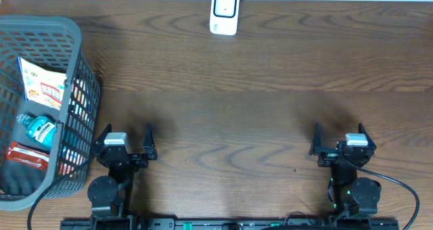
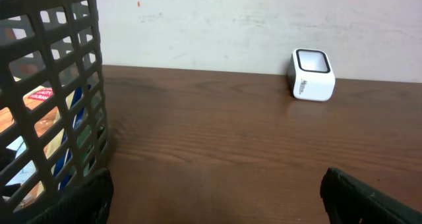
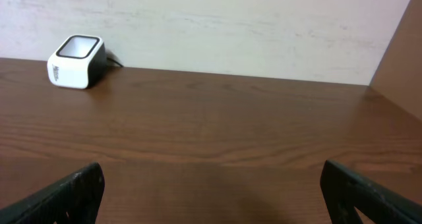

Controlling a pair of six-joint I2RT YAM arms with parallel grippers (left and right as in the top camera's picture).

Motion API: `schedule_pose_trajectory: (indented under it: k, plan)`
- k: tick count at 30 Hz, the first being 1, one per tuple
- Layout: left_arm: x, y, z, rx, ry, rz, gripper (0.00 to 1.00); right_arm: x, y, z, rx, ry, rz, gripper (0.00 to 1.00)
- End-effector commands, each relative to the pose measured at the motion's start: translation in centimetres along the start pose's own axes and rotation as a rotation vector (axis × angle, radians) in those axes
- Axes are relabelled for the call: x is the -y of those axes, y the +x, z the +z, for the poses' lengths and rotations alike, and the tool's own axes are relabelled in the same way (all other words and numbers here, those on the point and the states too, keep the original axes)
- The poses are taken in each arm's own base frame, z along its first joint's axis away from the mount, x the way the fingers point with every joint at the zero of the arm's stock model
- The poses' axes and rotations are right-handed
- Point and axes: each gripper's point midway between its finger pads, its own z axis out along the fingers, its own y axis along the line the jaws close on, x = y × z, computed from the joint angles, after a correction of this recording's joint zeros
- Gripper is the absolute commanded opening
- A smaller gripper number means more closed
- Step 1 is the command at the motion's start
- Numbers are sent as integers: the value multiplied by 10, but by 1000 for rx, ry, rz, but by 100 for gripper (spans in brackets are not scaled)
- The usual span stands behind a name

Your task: Scan the item barcode

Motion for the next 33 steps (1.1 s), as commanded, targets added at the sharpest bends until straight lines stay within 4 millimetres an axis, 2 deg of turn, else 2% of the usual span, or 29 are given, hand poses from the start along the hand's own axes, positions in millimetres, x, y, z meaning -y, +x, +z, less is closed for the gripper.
schedule_pose_trajectory:
  k: [1, 33]
  plan:
    - [-3, 18, 3, -46, -9, -5, 98, -2, 1, 0, 0, -8, -13, 99]
    - [-3, 18, 3, -46, -9, -5, 98, -2, 1, 0, 0, -8, -13, 99]
